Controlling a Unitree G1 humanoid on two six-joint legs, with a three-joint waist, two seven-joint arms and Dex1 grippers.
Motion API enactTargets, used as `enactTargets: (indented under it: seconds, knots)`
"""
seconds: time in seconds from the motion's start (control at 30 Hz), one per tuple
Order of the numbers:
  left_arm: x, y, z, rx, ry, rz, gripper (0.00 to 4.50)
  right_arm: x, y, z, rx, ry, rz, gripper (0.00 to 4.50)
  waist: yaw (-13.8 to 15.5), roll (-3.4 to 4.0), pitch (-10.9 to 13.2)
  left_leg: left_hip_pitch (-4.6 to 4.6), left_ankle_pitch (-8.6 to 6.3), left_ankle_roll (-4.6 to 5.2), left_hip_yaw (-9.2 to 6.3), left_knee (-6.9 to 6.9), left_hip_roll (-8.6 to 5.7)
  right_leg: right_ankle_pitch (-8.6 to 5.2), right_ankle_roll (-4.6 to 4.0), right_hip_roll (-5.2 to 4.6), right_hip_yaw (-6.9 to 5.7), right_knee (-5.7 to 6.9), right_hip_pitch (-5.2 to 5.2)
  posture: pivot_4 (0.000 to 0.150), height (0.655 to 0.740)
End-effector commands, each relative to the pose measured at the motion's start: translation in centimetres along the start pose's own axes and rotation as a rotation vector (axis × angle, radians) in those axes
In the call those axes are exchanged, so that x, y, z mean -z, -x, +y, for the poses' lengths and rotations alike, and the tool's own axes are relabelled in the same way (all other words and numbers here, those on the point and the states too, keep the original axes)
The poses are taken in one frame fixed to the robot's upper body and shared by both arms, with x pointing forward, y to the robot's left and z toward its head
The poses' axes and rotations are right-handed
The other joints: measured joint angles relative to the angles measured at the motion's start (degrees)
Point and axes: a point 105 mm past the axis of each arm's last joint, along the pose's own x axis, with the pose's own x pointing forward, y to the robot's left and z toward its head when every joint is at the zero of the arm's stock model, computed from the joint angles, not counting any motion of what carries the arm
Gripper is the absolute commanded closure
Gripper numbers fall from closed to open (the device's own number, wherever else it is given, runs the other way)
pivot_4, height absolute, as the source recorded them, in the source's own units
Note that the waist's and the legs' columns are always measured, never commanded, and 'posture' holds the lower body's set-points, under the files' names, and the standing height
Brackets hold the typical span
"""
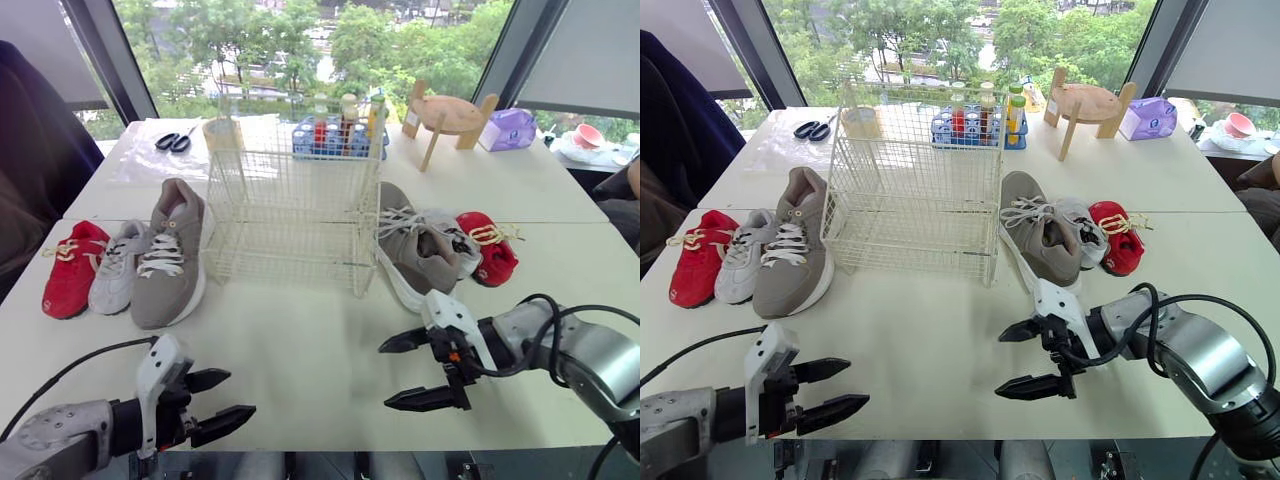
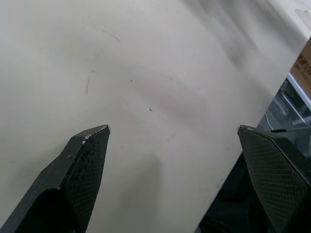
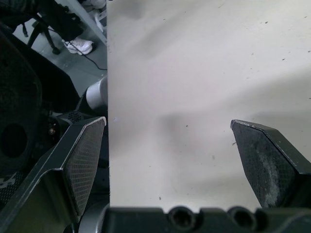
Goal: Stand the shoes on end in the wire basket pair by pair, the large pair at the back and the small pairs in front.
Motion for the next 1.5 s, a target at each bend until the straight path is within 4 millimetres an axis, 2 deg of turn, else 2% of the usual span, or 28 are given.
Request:
enactTargets:
  seconds: [0.03,0.57,0.63,0.7,0.77,0.83,0.9,0.97,1.03,1.1,1.17,1.23,1.3,1.33,1.5]
  knots:
    - [-0.6,0.3,0.1,-0.001,-0.021,-0.02,0.18,-0.7,0.0,0.0,0.004,0.034,-0.014,0.0,0.0,0.0,0.0,0.0,0.0,0.0,0.0,0.0,0.0,0.0,0.0,0.0,0.0,0.0,0.0,0.15,0.74]
    - [-1.6,0.0,0.6,-0.024,-0.035,-0.069,0.18,-1.0,-0.2,-0.5,0.008,0.049,-0.025,0.0,0.0,0.01,0.0,0.0,0.0,0.0,0.0,0.0,-0.01,0.0,0.0,-0.04,0.01,0.0,0.0,0.15,0.74]
    - [-1.6,-0.3,1.0,-0.051,-0.059,-0.058,0.18,-0.9,0.0,-0.8,0.02,0.049,-0.011,0.0,0.0,0.01,0.0,0.0,0.0,0.0,0.0,0.0,-0.01,0.0,0.0,-0.04,0.01,0.01,0.0,0.15,0.74]
    - [-2.1,-0.6,2.3,-0.158,-0.169,-0.063,0.18,-1.0,0.4,-0.9,0.011,0.055,0.001,0.0,0.0,0.01,0.0,0.0,0.0,0.0,0.0,0.0,-0.01,0.0,0.0,-0.04,0.01,0.01,0.01,0.15,0.74]
    - [-2.6,-0.9,3.2,-0.235,-0.201,-0.068,0.18,-1.2,0.7,-1.0,0.011,0.058,0.002,0.0,0.0,0.01,0.0,0.0,0.0,0.0,0.0,0.0,-0.03,0.01,-0.01,-0.05,0.01,0.01,0.02,0.15,0.74]
    - [-3.3,-1.1,2.9,-0.226,-0.236,-0.093,0.18,-1.5,1.2,-1.1,0.018,0.084,0.014,0.0,0.0,0.0,0.0,0.0,0.0,0.0,0.0,0.0,-0.03,0.01,0.0,-0.04,0.01,0.01,0.02,0.15,0.74]
    - [-3.2,-1.2,2.8,-0.205,-0.242,-0.076,0.18,-1.7,2.0,-1.1,0.027,0.109,0.044,0.0,0.0,0.01,0.0,-0.01,0.0,0.0,0.0,0.0,-0.03,0.01,0.0,-0.05,0.02,0.01,0.01,0.15,0.74]
    - [-2.5,-0.8,3.0,-0.17,-0.205,-0.038,0.18,-3.2,3.1,-1.0,0.025,0.133,0.03,0.0,-0.1,0.01,0.0,-0.01,0.0,0.0,0.01,0.0,-0.03,0.01,0.0,-0.06,0.02,0.0,0.01,0.15,0.74]
    - [-2.1,0.1,3.0,-0.11,-0.192,0.027,0.18,-6.2,4.4,-1.0,0.036,0.175,-0.029,0.0,-0.3,0.02,0.0,0.0,0.0,0.0,0.01,0.0,-0.02,0.01,0.0,-0.05,0.02,0.02,-0.02,0.15,0.74]
    - [-2.5,1.2,3.0,-0.066,-0.219,0.083,0.18,-9.5,5.5,-1.0,0.036,0.23,-0.116,0.0,-0.4,0.07,0.0,0.0,0.0,0.0,0.01,0.0,0.04,0.02,-0.03,0.0,0.02,0.1,-0.1,0.15,0.74]
    - [-5.0,2.5,3.4,-0.061,-0.26,0.06,0.18,-13.0,6.3,-1.4,0.049,0.302,-0.211,0.0,-0.5,0.05,0.1,0.02,-0.01,-0.01,0.01,-0.01,0.16,0.03,-0.04,0.13,0.0,0.09,-0.12,0.15,0.74]
    - [-8.7,3.4,3.2,-0.058,-0.309,-0.032,0.18,-15.3,6.4,-2.1,0.083,0.389,-0.222,0.0,-0.1,0.07,0.1,-0.02,-0.01,-0.02,-0.02,-0.01,0.27,0.06,-0.1,0.21,-0.06,0.07,-0.16,0.15,0.74]
    - [-11.9,4.1,2.1,-0.022,-0.356,-0.121,0.18,-16.5,5.6,-3.1,0.126,0.476,-0.163,0.0,-0.1,0.06,0.1,-0.03,0.0,-0.02,-0.11,-0.01,0.29,0.06,-0.1,0.21,-0.18,-0.02,-0.28,0.15,0.74]
    - [-12.8,4.2,1.6,-0.007,-0.368,-0.143,0.18,-16.8,5.2,-3.5,0.136,0.493,-0.142,0.0,-0.2,0.06,0.1,-0.03,-0.01,-0.03,-0.1,-0.01,0.28,0.06,-0.09,0.2,-0.18,-0.06,-0.25,0.15,0.74]
    - [-14.2,3.9,0.1,0.04,-0.395,-0.171,0.18,-16.5,3.0,-4.2,0.067,0.553,0.046,0.0,-1.2,0.07,0.1,-0.14,-0.02,-0.01,0.12,-0.02,-0.06,0.19,0.13,0.04,0.03,0.15,-0.24,0.15,0.74]
